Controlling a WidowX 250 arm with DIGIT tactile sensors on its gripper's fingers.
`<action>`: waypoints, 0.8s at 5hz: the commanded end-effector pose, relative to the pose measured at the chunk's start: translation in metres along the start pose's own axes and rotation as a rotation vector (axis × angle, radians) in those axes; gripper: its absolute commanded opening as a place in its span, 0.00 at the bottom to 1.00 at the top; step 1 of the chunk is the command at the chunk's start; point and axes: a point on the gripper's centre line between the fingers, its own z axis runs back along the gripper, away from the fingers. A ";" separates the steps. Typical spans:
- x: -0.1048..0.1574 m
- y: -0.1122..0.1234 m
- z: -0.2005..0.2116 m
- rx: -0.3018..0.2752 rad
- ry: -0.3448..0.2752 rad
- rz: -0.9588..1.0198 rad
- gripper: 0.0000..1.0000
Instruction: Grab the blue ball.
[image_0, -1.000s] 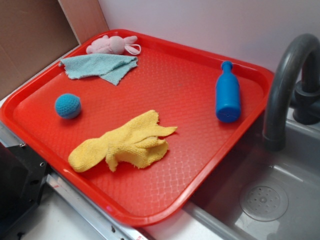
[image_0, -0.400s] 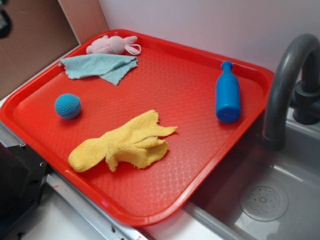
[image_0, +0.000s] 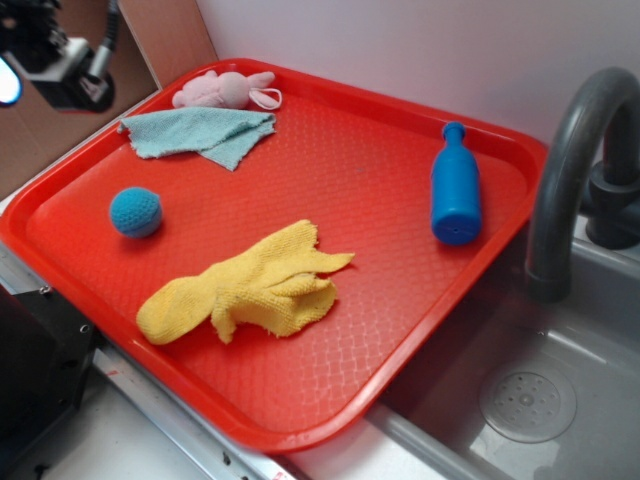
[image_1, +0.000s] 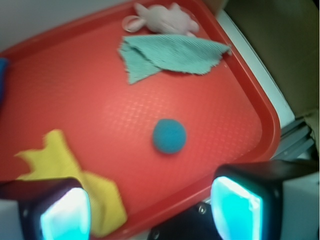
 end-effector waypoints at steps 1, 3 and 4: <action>0.024 0.016 -0.049 0.070 -0.023 0.089 1.00; 0.015 0.018 -0.092 0.132 0.054 0.100 1.00; 0.016 0.022 -0.105 0.140 0.066 0.106 1.00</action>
